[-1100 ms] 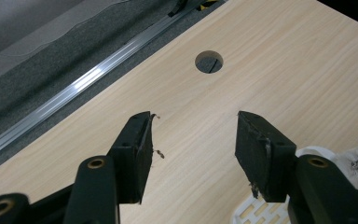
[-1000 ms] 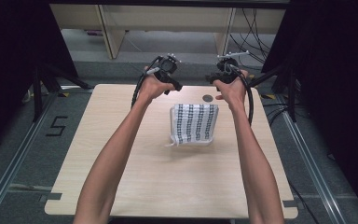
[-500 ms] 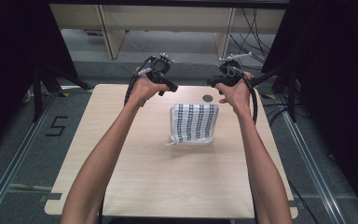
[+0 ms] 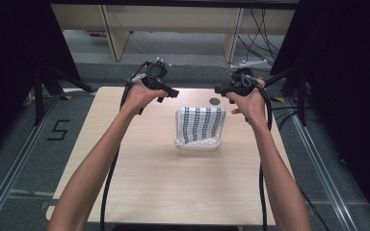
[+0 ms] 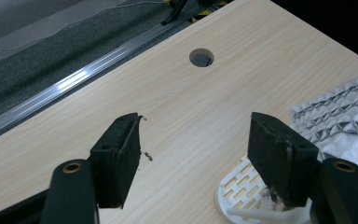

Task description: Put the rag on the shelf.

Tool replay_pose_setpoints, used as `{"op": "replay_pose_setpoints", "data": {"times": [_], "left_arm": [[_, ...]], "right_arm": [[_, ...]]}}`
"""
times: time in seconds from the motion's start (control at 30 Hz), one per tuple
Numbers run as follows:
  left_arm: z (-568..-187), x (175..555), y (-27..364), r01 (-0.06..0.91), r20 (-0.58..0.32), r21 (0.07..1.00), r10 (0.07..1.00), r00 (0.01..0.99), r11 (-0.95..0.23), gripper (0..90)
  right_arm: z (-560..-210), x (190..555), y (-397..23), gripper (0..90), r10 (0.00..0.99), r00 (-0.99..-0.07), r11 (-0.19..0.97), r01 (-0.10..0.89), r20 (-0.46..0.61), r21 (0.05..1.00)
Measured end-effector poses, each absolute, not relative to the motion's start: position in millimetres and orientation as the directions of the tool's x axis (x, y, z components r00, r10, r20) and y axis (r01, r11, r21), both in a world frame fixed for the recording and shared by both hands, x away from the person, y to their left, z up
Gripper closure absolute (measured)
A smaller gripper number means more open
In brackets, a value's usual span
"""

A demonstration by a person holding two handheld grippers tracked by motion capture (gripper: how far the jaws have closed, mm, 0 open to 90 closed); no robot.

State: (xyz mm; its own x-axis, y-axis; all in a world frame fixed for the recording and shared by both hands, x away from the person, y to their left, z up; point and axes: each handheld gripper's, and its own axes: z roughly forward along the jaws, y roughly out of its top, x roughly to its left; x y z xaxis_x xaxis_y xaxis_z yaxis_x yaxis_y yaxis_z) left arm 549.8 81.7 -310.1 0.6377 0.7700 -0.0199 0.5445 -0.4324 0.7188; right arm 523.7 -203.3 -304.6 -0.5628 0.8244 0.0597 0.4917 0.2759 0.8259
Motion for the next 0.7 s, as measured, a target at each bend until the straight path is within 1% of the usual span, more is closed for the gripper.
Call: {"op": "replay_pose_setpoints", "data": {"times": [0.13,0.3,0.4,0.43,0.5,0.53,0.6,0.7], "left_arm": [[-310.3,544.8,84.5,0.541,-0.042,0.733,0.767,0.640,-0.412,32.0],[-310.2,536.4,86.5,0.532,-0.034,0.735,0.761,0.648,-0.420,30.4],[-308.9,529.3,86.3,0.521,-0.029,0.742,0.757,0.653,-0.422,30.2],[-308.2,526.7,86.1,0.515,-0.026,0.743,0.751,0.660,-0.427,30.2],[-307.3,521.5,85.8,0.501,-0.016,0.748,0.743,0.669,-0.435,30.2],[-307.2,518.9,85.5,0.496,-0.018,0.751,0.737,0.675,-0.436,30.2],[-307.8,514.1,85.0,0.486,-0.016,0.756,0.731,0.682,-0.438,30.2],[-309.0,506.1,85.9,0.471,-0.004,0.758,0.719,0.695,-0.451,30.2]], "right_arm": [[-308.9,518.7,-207.5,57.5,0.811,-0.581,0.278,0.483,0.066,0.830],[-311.7,509.6,-209.0,54.7,0.811,-0.578,0.265,0.498,0.089,0.826],[-311.5,505.9,-209.5,53.5,0.794,-0.603,0.279,0.473,0.076,0.835],[-311.2,502.7,-207.9,53.1,0.798,-0.596,0.268,0.483,0.088,0.834],[-310.1,499.0,-207.4,50.8,0.789,-0.609,0.287,0.472,0.074,0.834],[-309.7,495.6,-205.9,50.6,0.791,-0.605,0.273,0.479,0.088,0.834],[-308.5,492.1,-206.0,49.9,0.775,-0.629,0.292,0.452,0.069,0.843],[-306.6,482.7,-203.3,48.9,0.772,-0.630,0.286,0.459,0.081,0.841]]}}
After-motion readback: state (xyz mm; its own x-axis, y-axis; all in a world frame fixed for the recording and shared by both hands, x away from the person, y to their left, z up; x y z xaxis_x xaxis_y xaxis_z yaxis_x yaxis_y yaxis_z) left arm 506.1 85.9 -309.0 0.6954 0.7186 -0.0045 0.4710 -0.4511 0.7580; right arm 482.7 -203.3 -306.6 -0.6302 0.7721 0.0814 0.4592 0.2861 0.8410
